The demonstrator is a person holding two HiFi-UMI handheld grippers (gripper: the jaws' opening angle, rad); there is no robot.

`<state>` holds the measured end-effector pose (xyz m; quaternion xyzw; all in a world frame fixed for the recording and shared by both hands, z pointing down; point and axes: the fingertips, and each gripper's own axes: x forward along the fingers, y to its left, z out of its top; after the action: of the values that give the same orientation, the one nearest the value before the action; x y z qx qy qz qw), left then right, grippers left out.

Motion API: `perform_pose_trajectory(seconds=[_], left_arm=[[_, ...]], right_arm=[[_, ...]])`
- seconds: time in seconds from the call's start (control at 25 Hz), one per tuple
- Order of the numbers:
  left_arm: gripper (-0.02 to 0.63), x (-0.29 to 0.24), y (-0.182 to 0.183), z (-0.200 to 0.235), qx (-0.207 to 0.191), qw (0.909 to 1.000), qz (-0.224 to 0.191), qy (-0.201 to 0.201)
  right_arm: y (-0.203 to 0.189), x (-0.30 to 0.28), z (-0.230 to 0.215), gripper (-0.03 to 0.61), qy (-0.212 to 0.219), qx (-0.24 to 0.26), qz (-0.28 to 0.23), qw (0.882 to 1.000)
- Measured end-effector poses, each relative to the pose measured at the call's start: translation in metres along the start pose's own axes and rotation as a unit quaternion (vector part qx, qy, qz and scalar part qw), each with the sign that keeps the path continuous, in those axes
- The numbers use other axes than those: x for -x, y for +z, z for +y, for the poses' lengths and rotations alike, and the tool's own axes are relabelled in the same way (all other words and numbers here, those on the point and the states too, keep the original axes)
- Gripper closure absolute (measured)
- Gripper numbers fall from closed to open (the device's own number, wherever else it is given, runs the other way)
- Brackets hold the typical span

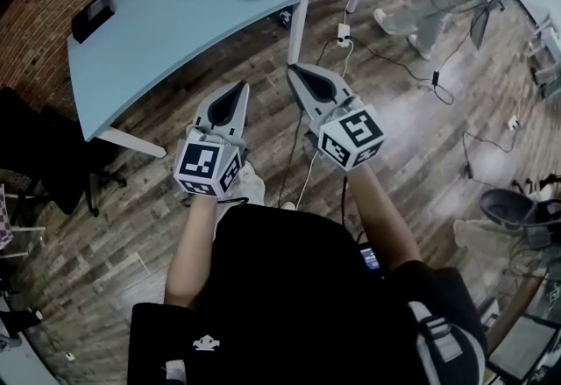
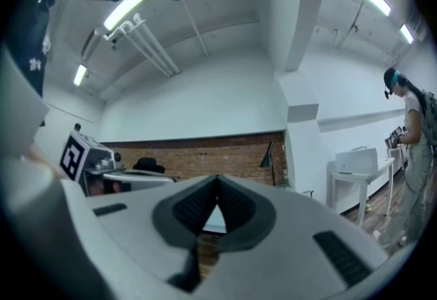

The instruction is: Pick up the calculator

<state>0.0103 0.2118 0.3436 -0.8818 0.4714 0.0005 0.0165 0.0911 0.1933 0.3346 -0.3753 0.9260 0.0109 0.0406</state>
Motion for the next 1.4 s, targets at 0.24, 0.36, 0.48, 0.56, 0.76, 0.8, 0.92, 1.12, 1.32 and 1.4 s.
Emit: perform_pose_trajectory(seconds=[0.24,0.36,0.48,0.56,0.76,0.8,0.92,1.12,1.32,1.4], left_arm=[[0.606,-0.016,-0.006,0.017,0.005,1.0,0.0,-0.003],[0.606,-0.025,-0.006,0.03,0.007,1.0,0.0,-0.003],[0.606,-0.034,-0.005,0.044,0.011,0.9999,-0.002,-0.002],[0.606,-0.041,-0.005,0.054,0.012,0.9999,-0.002,-0.003],[0.606,-0.062,-0.01,0.076,0.016,0.9998,0.001,-0.009],[0.606,-0.067,-0.01,0.081,0.017,0.9998,0.001,-0.011],[0.606,-0.081,-0.009,0.094,0.018,0.9997,0.002,-0.015],[0.606,-0.101,-0.011,0.116,0.023,0.9994,0.007,-0.027],[0.606,-0.118,-0.013,0.14,0.022,0.9992,0.011,-0.033],[0.606,-0.124,-0.014,0.149,0.023,0.9991,0.012,-0.034]], right_arm=[[-0.006,-0.021,-0.013,0.574,-0.001,-0.005,0.004,1.0],[-0.007,-0.034,-0.019,0.574,-0.002,-0.004,0.008,1.0],[-0.008,-0.049,-0.024,0.574,-0.002,-0.003,0.011,1.0],[-0.009,-0.059,-0.029,0.574,-0.004,-0.002,0.012,1.0],[-0.014,-0.083,-0.044,0.574,-0.011,-0.002,0.016,1.0],[-0.014,-0.088,-0.047,0.574,-0.013,-0.002,0.017,1.0],[-0.015,-0.103,-0.058,0.574,-0.019,-0.003,0.02,1.0],[-0.019,-0.129,-0.075,0.574,-0.032,-0.009,0.026,0.999],[-0.023,-0.152,-0.088,0.574,-0.039,-0.008,0.034,0.999],[-0.024,-0.162,-0.093,0.574,-0.043,-0.008,0.036,0.998]])
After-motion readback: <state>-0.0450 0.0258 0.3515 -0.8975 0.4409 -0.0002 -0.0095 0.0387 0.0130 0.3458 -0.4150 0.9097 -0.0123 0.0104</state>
